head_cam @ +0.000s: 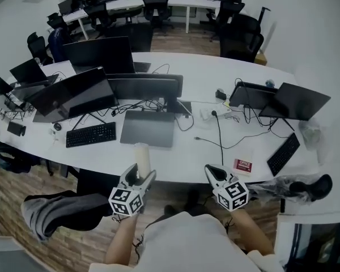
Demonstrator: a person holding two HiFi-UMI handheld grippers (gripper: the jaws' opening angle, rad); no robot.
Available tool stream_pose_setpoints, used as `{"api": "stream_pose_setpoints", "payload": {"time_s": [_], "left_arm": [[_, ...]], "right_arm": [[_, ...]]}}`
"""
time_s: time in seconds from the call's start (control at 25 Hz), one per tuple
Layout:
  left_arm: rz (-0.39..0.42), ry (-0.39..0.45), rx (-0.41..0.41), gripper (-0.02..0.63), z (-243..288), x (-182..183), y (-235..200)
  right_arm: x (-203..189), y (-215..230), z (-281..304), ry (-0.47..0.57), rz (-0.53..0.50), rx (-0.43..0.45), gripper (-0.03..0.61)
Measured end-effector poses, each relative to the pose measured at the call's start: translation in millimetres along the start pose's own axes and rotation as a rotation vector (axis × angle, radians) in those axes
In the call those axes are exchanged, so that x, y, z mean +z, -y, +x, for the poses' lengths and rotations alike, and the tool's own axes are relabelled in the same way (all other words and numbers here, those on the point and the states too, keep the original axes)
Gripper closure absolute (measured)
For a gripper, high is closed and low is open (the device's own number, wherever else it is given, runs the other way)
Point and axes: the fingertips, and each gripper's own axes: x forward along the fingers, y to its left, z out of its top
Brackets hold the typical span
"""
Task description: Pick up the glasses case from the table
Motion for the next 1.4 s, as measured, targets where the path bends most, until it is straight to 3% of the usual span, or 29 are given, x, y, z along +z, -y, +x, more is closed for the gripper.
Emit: {"api": "stream_pose_setpoints", "payload": {"time_s": [0.6,1.4], "left_arm": [[0.026,0.064,-0.035,0.305,-24.1,25.6,19.7],[0.038,0.170,0.034,0.305,-5.5,52.8,77.9]], "right_arm": [[18.8,8.2,-46.9,0.049,-0.023,-0.074,0.578],[42.4,79.0,-86.2,0.146,-0.051,-0.027,0.580]]}}
